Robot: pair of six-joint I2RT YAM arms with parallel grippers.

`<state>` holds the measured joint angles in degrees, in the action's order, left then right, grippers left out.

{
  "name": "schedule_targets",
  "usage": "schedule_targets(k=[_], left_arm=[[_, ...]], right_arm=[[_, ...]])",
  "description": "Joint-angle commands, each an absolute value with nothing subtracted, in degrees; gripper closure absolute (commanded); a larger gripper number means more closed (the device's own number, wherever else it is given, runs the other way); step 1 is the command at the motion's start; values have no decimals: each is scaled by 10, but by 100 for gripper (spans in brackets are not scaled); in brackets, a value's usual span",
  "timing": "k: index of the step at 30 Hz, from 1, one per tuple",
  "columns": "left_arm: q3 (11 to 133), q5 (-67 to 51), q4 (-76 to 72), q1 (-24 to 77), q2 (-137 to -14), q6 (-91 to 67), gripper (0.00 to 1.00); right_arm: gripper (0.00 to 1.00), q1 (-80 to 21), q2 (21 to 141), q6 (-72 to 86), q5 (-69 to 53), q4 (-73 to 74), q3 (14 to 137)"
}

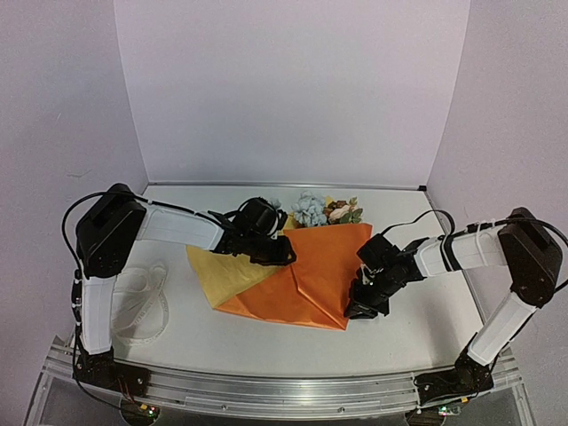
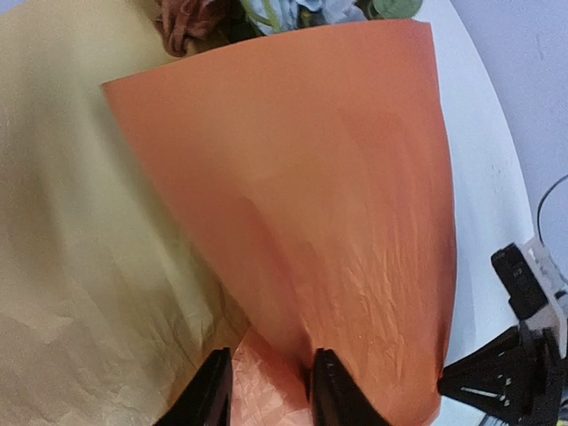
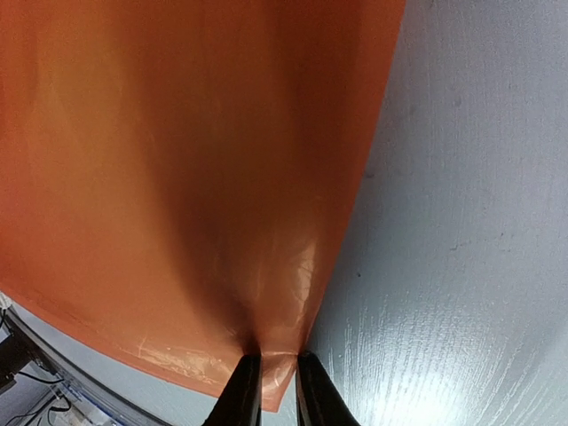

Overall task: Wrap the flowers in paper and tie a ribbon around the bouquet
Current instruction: Press the fold line of the 2/3-folded wrapping paper.

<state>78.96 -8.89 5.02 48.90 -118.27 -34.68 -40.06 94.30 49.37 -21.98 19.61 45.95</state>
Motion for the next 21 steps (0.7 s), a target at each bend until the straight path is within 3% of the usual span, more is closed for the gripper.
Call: schedule_targets(k=[1,9,16,21], left_arm=[[792,-47,70,490,-1114,-311,62],[831,-46,121,550,-1102,-243,60],[872,-108,127,582,-1177,-226,74],[826,-121,104,583,-1190,-250,81]], right_arm=[[85,-408,946,485,-216,215,476],[84,-409,933,480,-215,226,486],[79,-409,908,467,-209,240,495],[75,-408,899,463,-208,246,497]])
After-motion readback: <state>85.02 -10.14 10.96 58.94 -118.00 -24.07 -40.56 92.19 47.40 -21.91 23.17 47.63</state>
